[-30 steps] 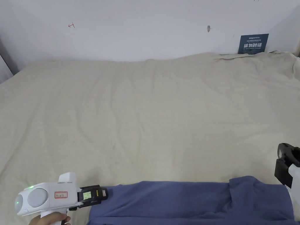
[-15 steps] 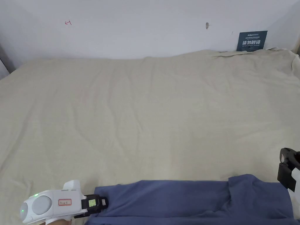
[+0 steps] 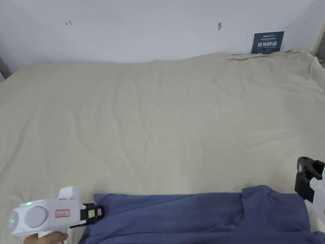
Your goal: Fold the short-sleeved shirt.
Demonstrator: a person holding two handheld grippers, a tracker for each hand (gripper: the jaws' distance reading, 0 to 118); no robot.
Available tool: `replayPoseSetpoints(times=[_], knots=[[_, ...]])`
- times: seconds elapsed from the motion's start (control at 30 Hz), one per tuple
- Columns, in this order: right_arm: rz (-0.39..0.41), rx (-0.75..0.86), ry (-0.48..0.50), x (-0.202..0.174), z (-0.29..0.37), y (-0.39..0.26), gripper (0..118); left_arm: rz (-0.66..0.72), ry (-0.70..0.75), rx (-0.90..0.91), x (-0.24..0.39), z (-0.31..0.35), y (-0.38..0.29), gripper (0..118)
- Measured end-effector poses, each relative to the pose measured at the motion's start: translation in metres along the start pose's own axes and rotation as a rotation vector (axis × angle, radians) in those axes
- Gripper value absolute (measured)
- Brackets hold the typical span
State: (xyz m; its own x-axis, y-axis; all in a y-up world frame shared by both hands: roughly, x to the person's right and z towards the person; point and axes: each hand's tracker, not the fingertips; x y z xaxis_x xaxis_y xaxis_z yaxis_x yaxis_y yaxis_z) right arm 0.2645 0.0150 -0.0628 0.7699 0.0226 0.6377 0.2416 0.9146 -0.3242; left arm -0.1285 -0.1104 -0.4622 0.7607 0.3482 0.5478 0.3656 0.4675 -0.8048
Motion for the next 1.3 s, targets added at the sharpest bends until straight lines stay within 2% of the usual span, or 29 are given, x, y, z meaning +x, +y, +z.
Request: replayPoseSetpoints(times=[0.17, 0.33, 0.47, 0.6, 0.83, 0.93, 1.13, 1.3], knots=[[-0.003, 0.005, 0.004, 0.002, 0.0, 0.002, 0, -0.01, 0.056, 0.022, -0.007, 0.028, 0.008, 0], [-0.002, 0.019, 0.007, 0.004, 0.003, 0.003, 0, 0.044, 0.115, 0.033, -0.02, 0.051, 0.011, 0], [-0.004, 0.02, 0.007, 0.006, 0.005, 0.002, 0, 0.075, 0.135, 0.003, -0.006, 0.053, 0.013, 0], [-0.012, 0.02, 0.007, 0.01, 0.009, -0.001, 0, 0.042, 0.105, -0.018, 0.033, 0.052, 0.019, 0], [-0.023, 0.022, 0.007, 0.016, 0.016, -0.003, 0, 0.004, -0.09, -0.066, 0.101, 0.026, 0.033, 0], [-0.029, 0.026, 0.005, 0.019, 0.019, -0.004, 0, -0.083, -0.111, -0.103, 0.135, 0.004, 0.034, 0], [-0.035, 0.029, -0.007, 0.029, 0.022, -0.006, 0, -0.134, -0.169, -0.173, 0.192, -0.039, 0.022, 0], [-0.035, 0.03, -0.018, 0.037, 0.023, -0.009, 0, -0.197, -0.137, -0.222, 0.225, -0.073, 0.006, 0]])
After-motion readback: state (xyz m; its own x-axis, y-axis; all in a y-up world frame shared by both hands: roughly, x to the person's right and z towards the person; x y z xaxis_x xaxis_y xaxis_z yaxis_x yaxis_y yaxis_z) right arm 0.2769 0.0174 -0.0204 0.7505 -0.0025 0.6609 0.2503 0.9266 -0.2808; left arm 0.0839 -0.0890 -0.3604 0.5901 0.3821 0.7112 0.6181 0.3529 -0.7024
